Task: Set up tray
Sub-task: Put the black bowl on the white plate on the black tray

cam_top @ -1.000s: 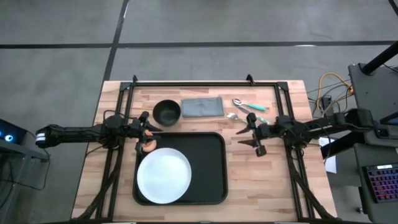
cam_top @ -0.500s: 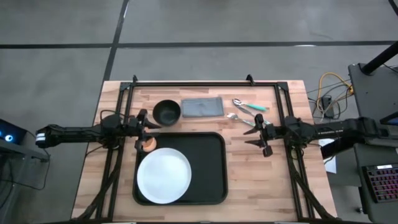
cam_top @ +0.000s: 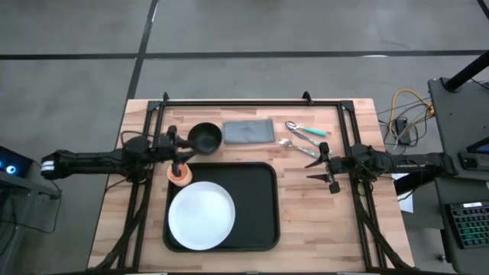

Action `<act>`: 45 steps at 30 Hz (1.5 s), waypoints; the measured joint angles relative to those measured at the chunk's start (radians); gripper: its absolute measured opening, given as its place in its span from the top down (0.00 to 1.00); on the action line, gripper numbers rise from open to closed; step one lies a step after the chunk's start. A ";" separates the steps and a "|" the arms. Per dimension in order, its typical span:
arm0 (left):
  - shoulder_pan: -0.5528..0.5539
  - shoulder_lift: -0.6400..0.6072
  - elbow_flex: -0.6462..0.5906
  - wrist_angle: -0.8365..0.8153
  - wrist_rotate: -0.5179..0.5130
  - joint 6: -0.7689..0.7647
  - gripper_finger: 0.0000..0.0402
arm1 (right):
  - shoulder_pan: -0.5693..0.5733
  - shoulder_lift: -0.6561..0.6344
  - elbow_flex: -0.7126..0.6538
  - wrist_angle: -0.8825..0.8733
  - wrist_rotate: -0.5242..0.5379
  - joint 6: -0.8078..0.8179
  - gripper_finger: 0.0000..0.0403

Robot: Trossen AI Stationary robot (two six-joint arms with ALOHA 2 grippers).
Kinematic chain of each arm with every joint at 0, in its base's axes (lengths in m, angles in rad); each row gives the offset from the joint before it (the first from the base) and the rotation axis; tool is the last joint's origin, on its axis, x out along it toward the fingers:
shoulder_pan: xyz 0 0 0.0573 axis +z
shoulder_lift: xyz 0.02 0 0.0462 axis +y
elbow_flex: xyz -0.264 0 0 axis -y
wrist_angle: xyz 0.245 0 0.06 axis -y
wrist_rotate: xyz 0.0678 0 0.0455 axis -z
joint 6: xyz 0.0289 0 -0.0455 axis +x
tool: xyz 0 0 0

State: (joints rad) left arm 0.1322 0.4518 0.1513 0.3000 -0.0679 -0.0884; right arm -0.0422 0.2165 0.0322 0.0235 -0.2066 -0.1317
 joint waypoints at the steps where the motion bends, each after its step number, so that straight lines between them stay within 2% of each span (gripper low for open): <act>1: 0.001 0.023 0.030 -0.053 -0.030 0.000 0.70 | 0.000 -0.004 0.000 -0.005 0.000 -0.004 0.62; 6: 0.017 0.172 0.193 -0.331 -0.153 0.028 0.70 | 0.000 -0.005 0.000 -0.006 0.000 -0.013 0.62; 11: 0.020 0.341 0.359 -0.516 -0.149 0.142 0.70 | 0.000 -0.005 0.000 -0.001 -0.001 -0.018 0.61; 17: 0.019 0.543 0.523 -0.682 -0.149 0.166 0.70 | 0.000 -0.005 0.000 0.002 -0.003 -0.018 0.61; 22: 0.019 0.687 0.618 -0.750 -0.150 0.165 0.63 | 0.000 -0.005 0.000 0.003 -0.003 -0.009 0.63; 28: 0.019 0.807 0.672 -0.753 -0.156 0.162 0.50 | 0.000 -0.005 0.000 0.003 -0.003 0.001 0.62; 33: 0.020 0.851 0.685 -0.759 -0.273 0.134 0.41 | 0.000 -0.003 0.000 0.005 -0.003 0.019 0.62; 36: 0.021 0.853 0.674 -0.767 -0.360 0.109 0.40 | 0.000 -0.003 0.000 0.005 -0.003 0.028 0.63; 45: 0.021 0.849 0.643 -0.797 -0.352 0.068 0.40 | 0.000 0.000 0.000 0.005 -0.003 0.028 0.64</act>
State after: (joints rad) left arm 0.1535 1.3010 0.7945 -0.4969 -0.4202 -0.0208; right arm -0.0422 0.2168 0.0318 0.0288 -0.2092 -0.1040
